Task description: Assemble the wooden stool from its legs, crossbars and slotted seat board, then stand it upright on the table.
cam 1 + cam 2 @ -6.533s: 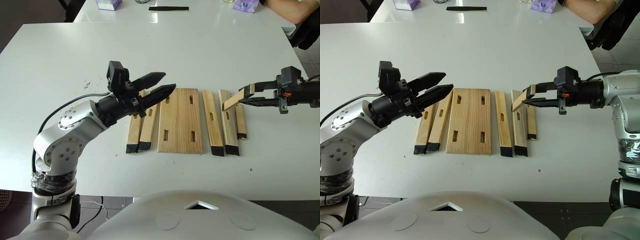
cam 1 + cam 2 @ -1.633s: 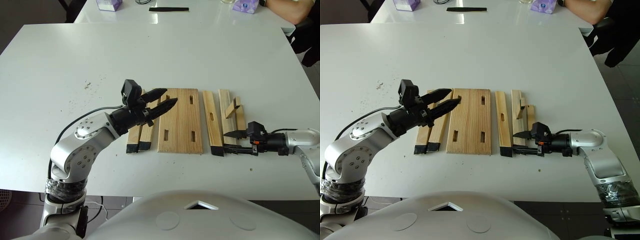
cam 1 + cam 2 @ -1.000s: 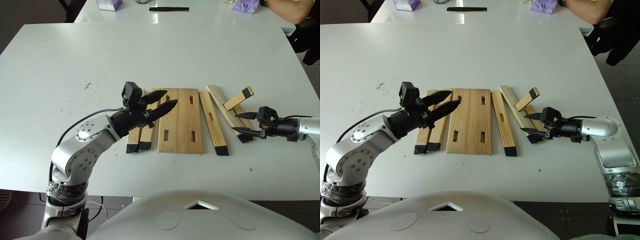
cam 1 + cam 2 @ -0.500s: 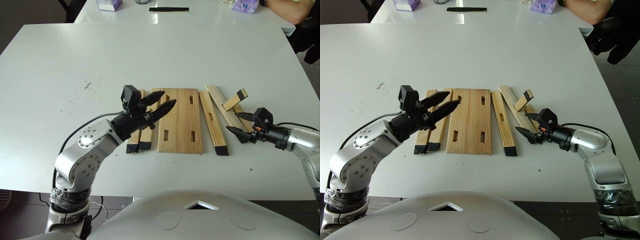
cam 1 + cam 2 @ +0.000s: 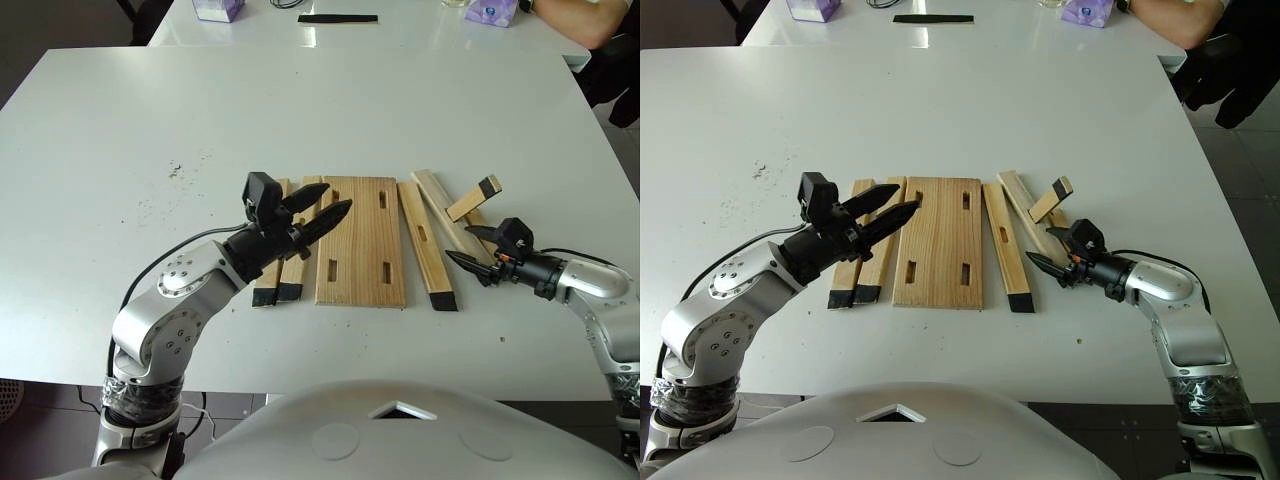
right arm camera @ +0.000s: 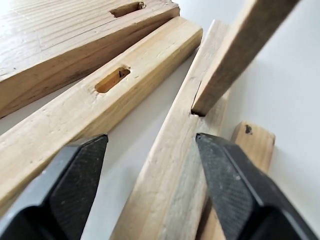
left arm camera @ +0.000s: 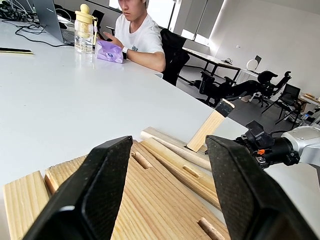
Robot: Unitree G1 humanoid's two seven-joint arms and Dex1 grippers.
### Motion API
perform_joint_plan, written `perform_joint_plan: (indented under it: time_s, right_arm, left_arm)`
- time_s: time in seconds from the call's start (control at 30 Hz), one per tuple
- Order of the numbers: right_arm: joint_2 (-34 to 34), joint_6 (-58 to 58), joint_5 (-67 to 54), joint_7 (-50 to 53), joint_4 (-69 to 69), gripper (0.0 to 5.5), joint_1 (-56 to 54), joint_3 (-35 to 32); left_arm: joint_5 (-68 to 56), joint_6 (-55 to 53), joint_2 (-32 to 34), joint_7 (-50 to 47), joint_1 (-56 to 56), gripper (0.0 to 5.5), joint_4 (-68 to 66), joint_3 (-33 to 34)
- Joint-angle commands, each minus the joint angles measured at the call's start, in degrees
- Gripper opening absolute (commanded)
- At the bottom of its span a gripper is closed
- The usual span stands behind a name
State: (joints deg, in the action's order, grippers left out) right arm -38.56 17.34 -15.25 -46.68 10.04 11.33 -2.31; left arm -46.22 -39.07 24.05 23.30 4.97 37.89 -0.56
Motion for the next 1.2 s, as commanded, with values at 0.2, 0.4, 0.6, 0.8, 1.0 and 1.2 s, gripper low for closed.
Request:
perform_joint_plan:
  time_s: [0.2,0.4,0.6,0.8,1.0,1.2]
  right_arm:
    - [1.9,3.0,-4.1,2.3,1.3,3.26,-2.6,-3.7]
    - [2.2,1.4,-2.0,2.6,-0.1,3.26,0.2,-2.1]
    - [2.9,-0.9,0.1,3.0,-3.0,3.26,2.2,-1.0]
    - [3.5,-1.0,-1.4,3.6,-3.0,3.26,1.4,-2.5]
    - [3.0,-0.8,-1.4,3.6,-3.9,3.26,0.8,-3.0]
    - [3.3,-1.3,-0.7,3.9,-5.3,3.26,1.0,-2.6]
  left_arm:
    - [0.5,0.4,0.4,1.2,-1.1,2.72,-1.1,0.4]
    - [0.4,0.1,0.9,2.1,-1.1,2.72,-1.3,1.0]
    - [0.5,-0.3,0.7,1.7,-1.0,2.72,-0.9,0.7]
    - [0.2,-0.6,0.8,1.6,-0.9,2.72,-0.7,0.8]
    - [0.3,-0.7,0.5,1.2,-0.9,2.72,-0.5,0.6]
    - [0.3,-1.0,0.6,1.2,-1.5,2.72,-1.0,0.7]
